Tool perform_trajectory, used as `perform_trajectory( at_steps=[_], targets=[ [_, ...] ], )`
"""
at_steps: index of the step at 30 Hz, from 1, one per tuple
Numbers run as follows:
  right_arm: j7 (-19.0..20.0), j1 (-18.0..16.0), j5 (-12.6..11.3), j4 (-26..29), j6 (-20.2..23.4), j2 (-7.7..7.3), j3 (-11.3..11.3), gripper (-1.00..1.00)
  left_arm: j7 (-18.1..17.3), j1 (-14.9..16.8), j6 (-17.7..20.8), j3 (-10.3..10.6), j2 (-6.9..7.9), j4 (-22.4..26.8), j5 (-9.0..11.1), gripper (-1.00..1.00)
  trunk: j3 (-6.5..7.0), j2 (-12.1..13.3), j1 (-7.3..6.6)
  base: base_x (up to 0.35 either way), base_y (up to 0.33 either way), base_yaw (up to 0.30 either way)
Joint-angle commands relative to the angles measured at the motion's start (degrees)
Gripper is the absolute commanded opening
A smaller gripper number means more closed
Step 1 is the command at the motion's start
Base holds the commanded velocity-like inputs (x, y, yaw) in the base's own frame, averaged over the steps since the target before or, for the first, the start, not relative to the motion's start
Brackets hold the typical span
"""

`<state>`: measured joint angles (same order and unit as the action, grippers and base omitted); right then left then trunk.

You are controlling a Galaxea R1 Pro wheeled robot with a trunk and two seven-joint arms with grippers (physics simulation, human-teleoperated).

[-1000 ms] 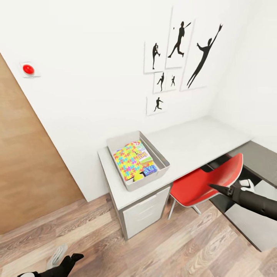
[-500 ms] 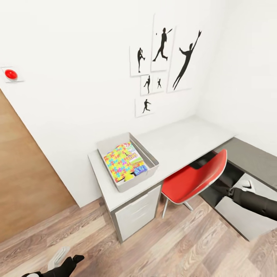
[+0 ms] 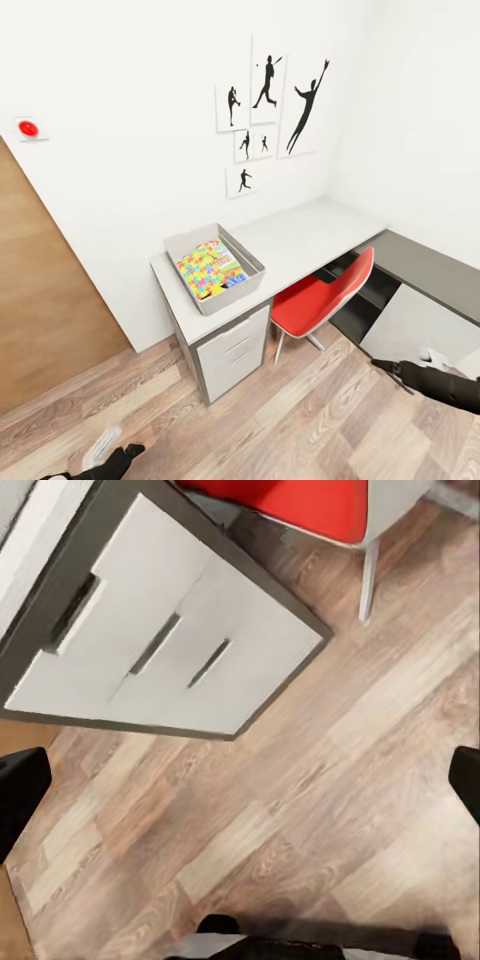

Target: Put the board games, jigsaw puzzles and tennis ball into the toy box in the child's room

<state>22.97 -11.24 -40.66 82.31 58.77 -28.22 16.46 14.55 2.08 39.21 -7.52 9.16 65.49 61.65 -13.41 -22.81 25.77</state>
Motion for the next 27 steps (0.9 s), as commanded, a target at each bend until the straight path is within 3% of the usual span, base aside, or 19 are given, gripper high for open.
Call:
perform_trajectory(
  at_steps=[1, 2, 4, 5, 7, 8, 10, 13, 17, 18, 20, 21, 22, 23, 24, 26, 27],
  targets=[
    [0.3, 0.27, 3.22, -2.25, -0.25, 0.09, -0.2, 1.0, 0.51, 0.03, 0.18, -0.05, 0.01, -0.36, 0.57, 1.0, -0.1, -0.12, 0.02, -0.124, 0.0, -0.016],
    [0.3, 0.27, 3.22, -2.25, -0.25, 0.09, -0.2, 1.0, 0.51, 0.03, 0.18, -0.05, 0.01, -0.36, 0.57, 1.0, -0.09, -0.12, 0.02, -0.124, 0.0, -0.016],
    [0.01, 0.77, 8.45, -6.59, -1.94, 0.25, -0.58, 1.0, 0.46, 0.03, 0.14, -0.08, 0.08, -1.52, 0.51, 1.0, -0.08, -0.12, 0.02, -0.089, 0.0, -0.011],
    [0.01, 0.77, 8.45, -6.59, -1.94, 0.25, -0.58, 1.0, 0.46, 0.03, 0.14, -0.08, 0.08, -1.52, 0.51, 1.0, -0.07, -0.12, 0.02, -0.08, 0.0, -0.01],
    [0.05, 1.12, 12.04, -11.26, -4.18, 0.37, -0.91, 1.0, 0.44, 0.03, 0.12, -0.09, 0.23, -2.87, 0.47, 1.0, -0.06, -0.12, 0.02, -0.057, 0.0, -0.007],
    [0.05, 1.12, 12.04, -11.26, -4.18, 0.37, -0.91, 1.0, 0.44, 0.03, 0.12, -0.09, 0.23, -2.87, 0.47, 1.0, -0.06, -0.12, 0.02, -0.051, 0.0, -0.006],
    [0.59, 1.38, 14.44, -16.22, -6.79, 0.54, -1.31, 1.0, 0.42, 0.03, 0.08, -0.11, 0.39, -4.29, 0.45, 1.0, -0.06, -0.12, 0.02, -0.037, 0.0, -0.005],
    [0.98, 1.47, 15.34, -18.89, -8.24, 0.75, -1.59, 1.0, 0.41, 0.03, 0.06, -0.09, 0.45, -5.03, 0.42, 1.0, -0.05, -0.12, 0.02, -0.028, 0.0, -0.004],
    [2.23, 1.69, 17.82, -29.33, -15.36, 2.57, -5.19, 1.0, 0.4, 0.03, -0.36, -0.02, 0.59, -8.55, -0.45, 1.0, -0.04, -0.12, 0.02, -0.015, 0.0, -0.002],
    [2.23, 1.69, 17.82, -29.33, -15.36, 2.57, -5.19, 1.0, 0.4, 0.03, -0.36, -0.02, 0.59, -8.55, -0.45, 1.0, -0.04, -0.12, 0.02, -0.011, 0.0, -0.001],
    [2.54, 1.69, 18.77, -33.73, -19.34, 3.53, -8.43, 1.0, 0.39, 0.08, -1.44, 0.0, 0.63, -10.89, -1.57, 1.0, -0.04, -0.12, 0.02, -0.008, 0.0, -0.001],
    [2.69, 1.63, 19.41, -37.66, -23.27, 4.37, -11.94, 1.0, 0.37, 0.18, -3.1, 0.02, 0.61, -13.5, -3.06, 1.0, -0.04, -0.12, 0.02, -0.004, 0.0, -0.001],
    [2.73, 1.57, 19.63, -39.57, -25.2, 4.87, -13.7, 1.0, 0.34, 0.24, -4.08, 0.03, 0.59, -14.91, -3.88, 1.0, -0.04, -0.12, 0.02, -0.003, 0.0, 0.0],
    [2.73, 1.57, 19.63, -39.57, -25.2, 4.87, -13.7, 1.0, 0.34, 0.24, -4.08, 0.03, 0.59, -14.91, -3.88, 1.0, -0.04, -0.12, 0.02, -0.003, 0.0, 0.0],
    [2.76, 1.5, 19.81, -41.37, -27.04, 5.44, -15.39, 1.0, 0.23, 0.28, -5.06, 0.03, 0.56, -16.32, -4.69, 1.0, -0.04, -0.12, 0.02, -0.003, 0.0, 0.0],
    [2.72, 1.34, 20.12, -44.7, -30.4, 6.9, -18.35, 1.0, -0.26, 0.38, -6.97, 0.04, 0.47, -19.09, -6.33, 1.0, -0.04, -0.12, 0.02, -0.002, 0.0, 0.0],
    [2.55, 1.12, 20.45, -47.66, -33.01, 8.73, -20.77, 1.0, -1.1, 0.45, -8.77, 0.04, 0.39, -21.92, -7.92, 1.0, -0.04, -0.12, 0.02, -0.001, 0.0, 0.0]
  ],
)
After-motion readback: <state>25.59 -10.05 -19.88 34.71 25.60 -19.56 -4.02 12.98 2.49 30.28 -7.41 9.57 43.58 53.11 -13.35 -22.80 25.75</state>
